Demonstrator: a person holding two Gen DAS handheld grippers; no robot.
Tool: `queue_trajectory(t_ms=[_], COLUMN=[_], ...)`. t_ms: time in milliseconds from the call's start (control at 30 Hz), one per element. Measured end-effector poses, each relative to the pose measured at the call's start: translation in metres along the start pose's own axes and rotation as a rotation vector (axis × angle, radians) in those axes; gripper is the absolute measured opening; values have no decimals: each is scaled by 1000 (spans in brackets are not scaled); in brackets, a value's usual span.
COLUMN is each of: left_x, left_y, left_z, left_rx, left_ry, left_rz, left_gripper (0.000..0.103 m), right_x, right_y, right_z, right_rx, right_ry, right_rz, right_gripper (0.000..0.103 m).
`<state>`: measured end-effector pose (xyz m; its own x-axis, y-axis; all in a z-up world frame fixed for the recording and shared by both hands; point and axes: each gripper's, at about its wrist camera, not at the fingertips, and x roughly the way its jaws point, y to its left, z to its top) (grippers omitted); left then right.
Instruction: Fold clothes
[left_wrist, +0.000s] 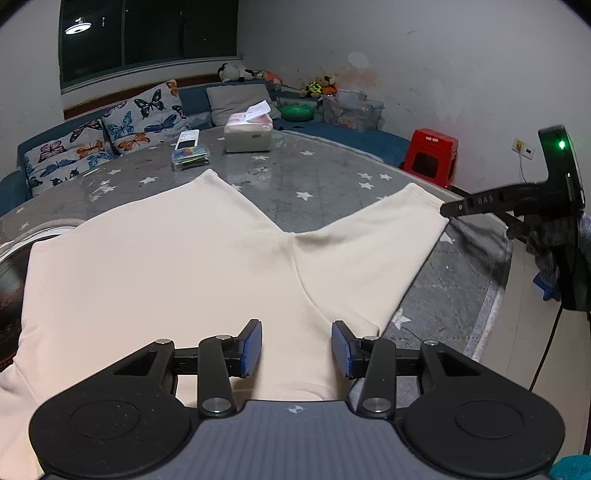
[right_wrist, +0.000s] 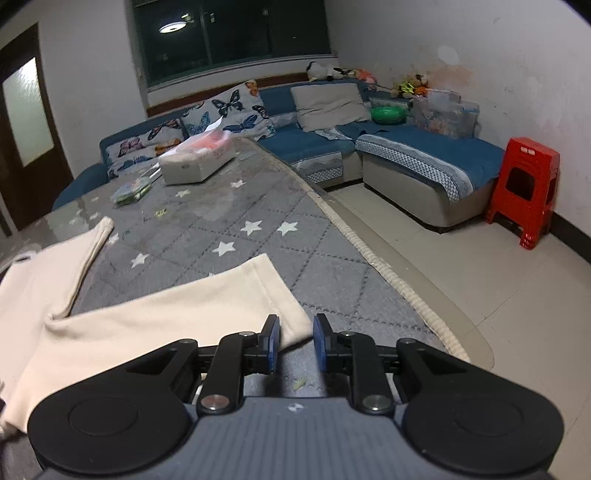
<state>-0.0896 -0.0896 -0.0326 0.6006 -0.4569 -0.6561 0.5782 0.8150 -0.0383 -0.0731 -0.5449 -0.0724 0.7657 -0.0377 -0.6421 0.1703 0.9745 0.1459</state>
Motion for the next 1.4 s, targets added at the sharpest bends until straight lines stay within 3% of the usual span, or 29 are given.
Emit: queue_trajectory(t_ms=[167, 400, 600, 667, 800, 900, 933, 1033, 1400], left_x=[4, 1, 1, 2, 3, 4, 5, 6, 4], left_y=[-2, -2, -4, -4, -5, -5, -5, -5, -5], left_z=[-3, -1, -1, -1, 0, -1, -1, -1, 1], left_rx=[3, 0, 7, 7, 7, 11, 12, 13, 7], left_ry=[8, -7, -6, -4, 0, 2, 3, 6, -5], left_rz=[1, -4, -8, -8, -8, -7, -7, -7, -10], left_gripper=[45, 45, 46, 46, 46, 46, 46, 46, 50], right_x=[-2, -8, -8, -8, 0, 4, 5, 7, -26], right_y=[-1, -6, -12, -12, -8, -2, -2, 1, 18], right_z=[1, 13, 3, 1, -2, -2, -1, 2, 34], right_rx=[6, 25, 84, 92, 84, 54, 54, 55, -3], right_ry=[-10, -43, -23, -21, -20, -28, -25, -18, -106], right_rz=[-4, -13, 16, 25, 22, 6, 8, 11, 63], right_gripper=[5, 2, 16, 35, 36, 30, 16, 7, 5])
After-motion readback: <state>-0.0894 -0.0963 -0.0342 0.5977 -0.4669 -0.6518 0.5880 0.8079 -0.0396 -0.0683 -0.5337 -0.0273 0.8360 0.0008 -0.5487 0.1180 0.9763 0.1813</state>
